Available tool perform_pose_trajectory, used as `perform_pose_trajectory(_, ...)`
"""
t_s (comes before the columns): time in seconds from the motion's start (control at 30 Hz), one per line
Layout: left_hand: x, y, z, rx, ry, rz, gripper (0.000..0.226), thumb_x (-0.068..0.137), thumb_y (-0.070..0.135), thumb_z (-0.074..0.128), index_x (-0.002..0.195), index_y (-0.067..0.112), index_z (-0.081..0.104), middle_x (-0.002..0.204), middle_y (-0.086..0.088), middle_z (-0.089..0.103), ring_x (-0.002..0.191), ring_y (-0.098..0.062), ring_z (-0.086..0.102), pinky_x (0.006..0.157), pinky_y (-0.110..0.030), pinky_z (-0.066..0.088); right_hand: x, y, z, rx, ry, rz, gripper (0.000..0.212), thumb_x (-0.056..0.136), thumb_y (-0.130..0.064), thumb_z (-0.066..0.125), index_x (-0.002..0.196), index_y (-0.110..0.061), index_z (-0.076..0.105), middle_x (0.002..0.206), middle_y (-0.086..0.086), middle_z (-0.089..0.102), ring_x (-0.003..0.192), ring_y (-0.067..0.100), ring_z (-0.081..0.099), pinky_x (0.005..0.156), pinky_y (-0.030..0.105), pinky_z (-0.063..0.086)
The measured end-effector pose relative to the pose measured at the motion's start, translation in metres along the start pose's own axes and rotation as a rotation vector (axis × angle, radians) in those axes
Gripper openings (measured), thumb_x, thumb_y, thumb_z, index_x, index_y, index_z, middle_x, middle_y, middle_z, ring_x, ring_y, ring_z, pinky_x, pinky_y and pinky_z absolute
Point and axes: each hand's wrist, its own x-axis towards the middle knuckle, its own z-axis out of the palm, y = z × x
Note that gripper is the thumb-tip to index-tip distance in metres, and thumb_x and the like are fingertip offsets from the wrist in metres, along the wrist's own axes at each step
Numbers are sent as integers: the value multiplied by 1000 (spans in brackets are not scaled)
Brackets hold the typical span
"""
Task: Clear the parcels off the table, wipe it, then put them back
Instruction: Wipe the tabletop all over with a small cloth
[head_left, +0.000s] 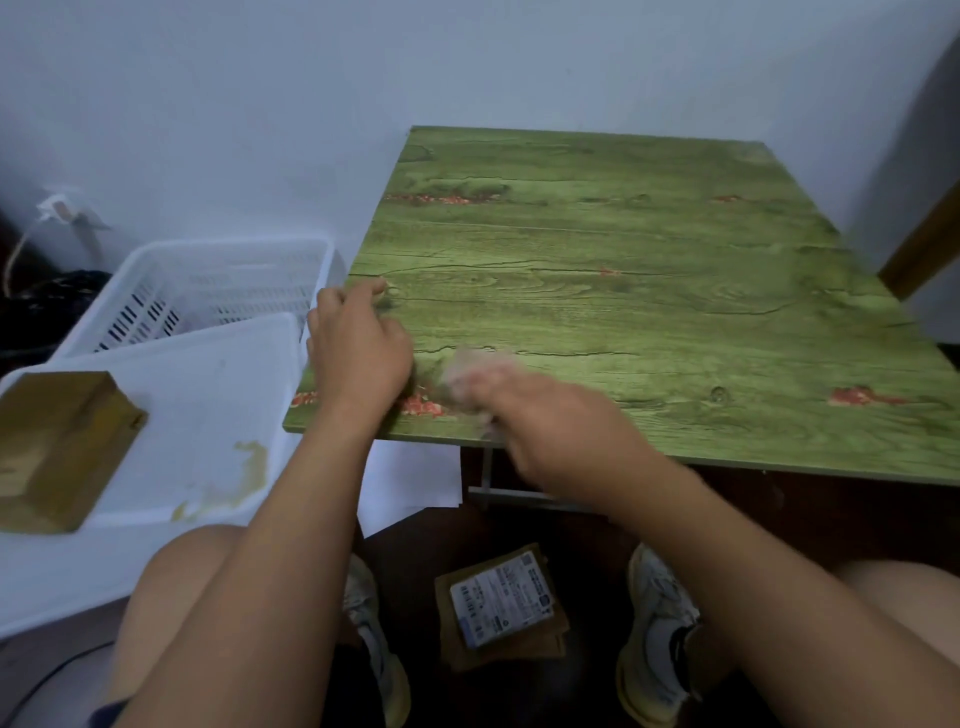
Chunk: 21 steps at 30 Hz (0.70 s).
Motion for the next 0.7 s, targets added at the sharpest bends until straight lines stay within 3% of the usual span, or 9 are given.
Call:
perform_pose_trajectory(0.1,0,-1,-2,-63,15,-17,39,95,8,42,130,15,56,124,-16,53,118,-31,49,104,-39,35,2,21,-11,-179,14,258,59,97,-16,41,150,-36,25,151,-5,41,120,22,55,81,39,54)
perform_pose_trajectory(0.2,0,0,-2,-95,3,-44,37,98,11,42,132,16,57,130,-14,54,123,-29,48,107,-36,33,-1,-14,-6,-188,-61,80,61,97,-12,40,153,-29,20,154,-3,36,129,21,47,75,34,51)
perform_pose_trajectory(0.27,2,0,-2,-100,7,-39,36,99,14,43,132,15,58,133,-13,56,126,-28,48,106,-34,33,3,-27,-3,-126,-97,-33,61,98,-10,40,153,-29,23,158,-6,27,142,19,31,85,38,52)
perform_pose_trajectory(0.37,2,1,-4,-119,22,-38,36,98,14,43,130,14,59,133,-9,58,126,-25,49,103,-29,34,23,-20,2,-94,-112,-33,60,99,-10,40,153,-30,23,161,-11,20,147,15,19,93,43,50)
perform_pose_trajectory(0.53,11,-5,-11,-189,24,-85,37,96,13,44,129,16,61,134,-5,59,127,-22,49,104,-29,34,63,-28,16,-108,-129,-47,59,97,-7,42,151,-22,24,161,-7,16,147,19,17,92,45,50)
perform_pose_trajectory(0.7,33,-19,-19,103,-105,-152,50,95,25,38,145,23,40,150,-10,32,136,-33,27,110,-46,25,105,-32,12,-68,-143,1,57,97,-8,37,152,-19,26,159,0,25,143,25,29,98,44,45)
